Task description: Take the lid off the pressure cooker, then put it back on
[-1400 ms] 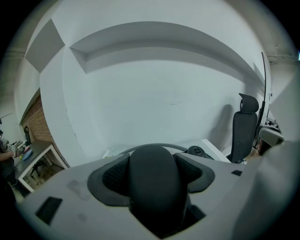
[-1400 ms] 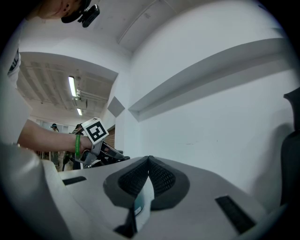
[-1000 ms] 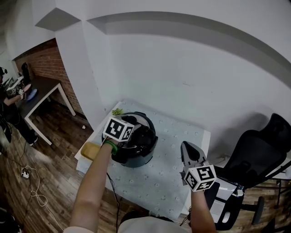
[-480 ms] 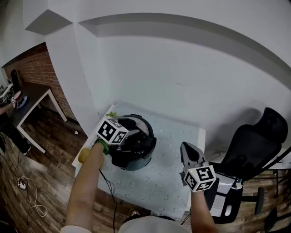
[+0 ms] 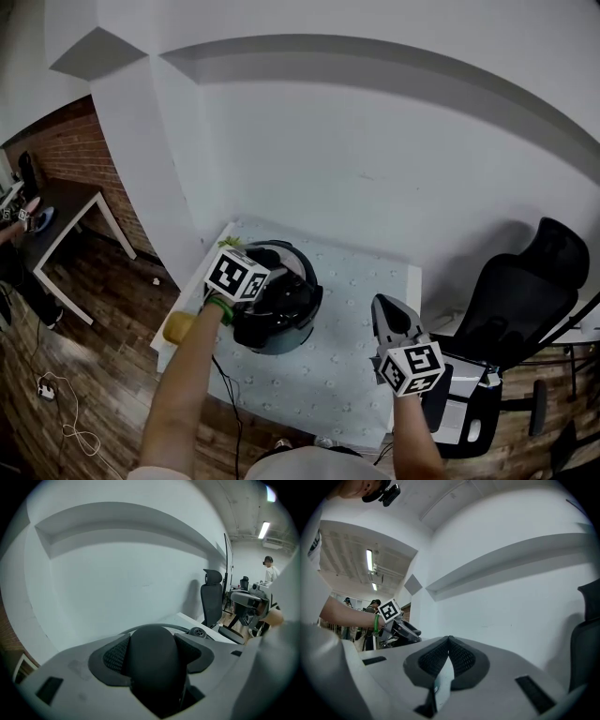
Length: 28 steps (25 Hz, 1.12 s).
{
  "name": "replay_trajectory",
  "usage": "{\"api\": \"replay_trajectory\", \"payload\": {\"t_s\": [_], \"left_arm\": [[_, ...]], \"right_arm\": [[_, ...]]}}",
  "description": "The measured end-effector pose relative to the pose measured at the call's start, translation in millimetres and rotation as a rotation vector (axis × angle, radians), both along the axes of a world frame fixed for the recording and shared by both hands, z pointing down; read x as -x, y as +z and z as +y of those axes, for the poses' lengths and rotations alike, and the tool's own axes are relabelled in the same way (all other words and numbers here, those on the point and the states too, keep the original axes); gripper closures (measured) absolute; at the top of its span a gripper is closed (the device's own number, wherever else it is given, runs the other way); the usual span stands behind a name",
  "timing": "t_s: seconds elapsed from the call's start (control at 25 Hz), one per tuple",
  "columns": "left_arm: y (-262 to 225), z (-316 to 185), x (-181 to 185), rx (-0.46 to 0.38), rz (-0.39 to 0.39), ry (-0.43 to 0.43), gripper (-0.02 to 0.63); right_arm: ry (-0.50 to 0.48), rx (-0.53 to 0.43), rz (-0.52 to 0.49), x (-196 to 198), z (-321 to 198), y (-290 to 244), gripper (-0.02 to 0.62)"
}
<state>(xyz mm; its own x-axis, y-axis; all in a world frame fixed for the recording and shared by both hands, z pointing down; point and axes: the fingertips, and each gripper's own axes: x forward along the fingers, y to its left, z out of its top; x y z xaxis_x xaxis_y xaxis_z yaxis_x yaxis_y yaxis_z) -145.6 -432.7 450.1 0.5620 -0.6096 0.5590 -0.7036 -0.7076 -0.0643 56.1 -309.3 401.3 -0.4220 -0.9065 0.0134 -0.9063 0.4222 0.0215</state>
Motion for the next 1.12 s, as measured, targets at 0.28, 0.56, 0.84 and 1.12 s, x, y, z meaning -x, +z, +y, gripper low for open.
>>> {"api": "replay_trajectory", "payload": {"t_s": [0.28,0.56,0.84,1.12], "left_arm": [[-30.2,-0.5,0.1,-0.037,0.014,-0.037,0.316],[-73.6,8.6,-9.1,-0.09,0.028,-0.034,0.316],[-87.2,30.2,-47.7,-0.097,0.051,0.024,0.316],[-83.3,51.6,-126.2,-0.083,0.082,0.156,0.316]], "right_arm": [[-0.011,-0.009,-0.009,1.0,1.0,-2.4,0.595],[-0.016,-0.035,-0.017,-1.2,6.2,-12.6,0.595],[0.032,-0.052,-0.016,-27.2,19.7,-20.5,0.595],[0.153,-0.054,0.0,-83.2,49.0,-26.1,0.595]]}}
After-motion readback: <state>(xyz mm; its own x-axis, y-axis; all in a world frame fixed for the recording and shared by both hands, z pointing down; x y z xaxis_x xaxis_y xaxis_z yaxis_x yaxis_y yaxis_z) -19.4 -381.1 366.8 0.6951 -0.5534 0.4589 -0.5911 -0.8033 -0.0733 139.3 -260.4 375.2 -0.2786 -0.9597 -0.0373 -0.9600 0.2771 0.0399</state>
